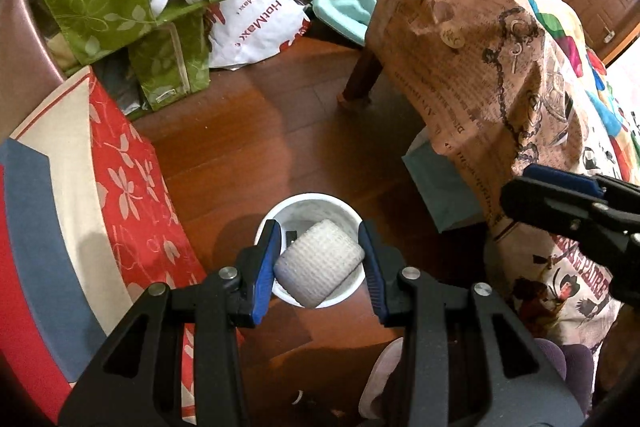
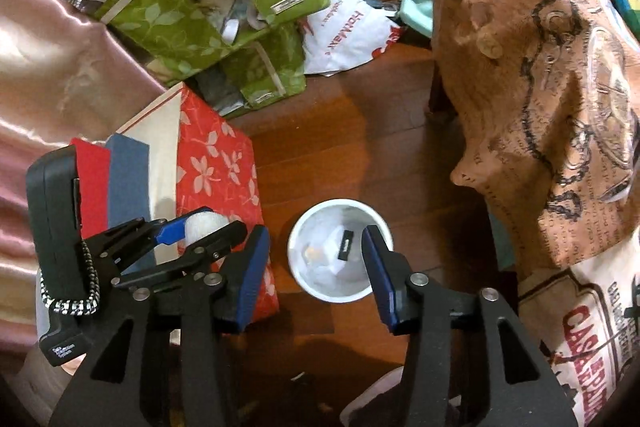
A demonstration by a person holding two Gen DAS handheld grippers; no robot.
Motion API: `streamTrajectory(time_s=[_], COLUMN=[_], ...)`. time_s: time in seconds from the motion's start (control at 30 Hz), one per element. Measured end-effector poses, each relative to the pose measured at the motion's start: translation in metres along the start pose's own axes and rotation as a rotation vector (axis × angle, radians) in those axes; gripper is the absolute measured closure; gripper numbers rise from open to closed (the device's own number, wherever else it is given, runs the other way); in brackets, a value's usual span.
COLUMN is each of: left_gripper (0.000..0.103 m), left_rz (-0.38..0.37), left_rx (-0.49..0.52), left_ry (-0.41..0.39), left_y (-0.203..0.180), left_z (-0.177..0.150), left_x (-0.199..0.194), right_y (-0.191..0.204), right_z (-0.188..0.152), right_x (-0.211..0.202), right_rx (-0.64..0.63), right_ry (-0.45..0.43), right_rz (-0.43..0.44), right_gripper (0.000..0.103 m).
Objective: Collect trash
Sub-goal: 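Open both tools to drop the tape roll and bag into the bin, then move both open tools back over the items on the bed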
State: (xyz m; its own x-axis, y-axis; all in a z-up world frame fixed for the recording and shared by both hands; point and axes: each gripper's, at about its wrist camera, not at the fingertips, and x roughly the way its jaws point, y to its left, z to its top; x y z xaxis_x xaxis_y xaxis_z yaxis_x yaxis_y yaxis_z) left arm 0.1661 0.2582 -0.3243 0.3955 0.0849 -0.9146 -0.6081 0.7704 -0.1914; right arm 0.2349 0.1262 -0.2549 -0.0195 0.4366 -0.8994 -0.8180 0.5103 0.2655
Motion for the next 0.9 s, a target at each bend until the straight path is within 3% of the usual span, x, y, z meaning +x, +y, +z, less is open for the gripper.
streamTrajectory(time_s=[0.1, 0.27, 0.43, 0.67, 0.9], left_gripper=[0.063, 0.052, 0.051, 0.051, 0.051], left_rz=[-0.012, -0.035, -0.022, 0.006, 0.0], left_rx=[-0.013, -0.014, 0.005, 0.021, 0.063], left_ry=[0.019, 0.057, 0.051, -0.052, -0.207], left_y=[-0.002, -0.006, -0.011, -0.02, -0.05], left_z=[0.004, 0.008, 0.006, 0.01, 0.014], left_x=[0.004, 0.007, -0.004, -0.047, -0.11], right_y=[-0.003, -0.007, -0.008, -0.011, -0.019], right_z=[0.002, 0.002, -0.001, -0.009, -0.019], right_x=[-0.003, -0.014, -0.026, -0.054, -0.103], right_rx=[-0.001, 0.001, 0.001, 0.003, 0.026], right_ry=[-0.011, -0.037, -0.061, -0.112, -0.207], right_rz=[-0.021, -0.035, -0.033, -0.043, -0.054], right_gripper=[0.058, 0.058, 0.058, 0.058, 0.058])
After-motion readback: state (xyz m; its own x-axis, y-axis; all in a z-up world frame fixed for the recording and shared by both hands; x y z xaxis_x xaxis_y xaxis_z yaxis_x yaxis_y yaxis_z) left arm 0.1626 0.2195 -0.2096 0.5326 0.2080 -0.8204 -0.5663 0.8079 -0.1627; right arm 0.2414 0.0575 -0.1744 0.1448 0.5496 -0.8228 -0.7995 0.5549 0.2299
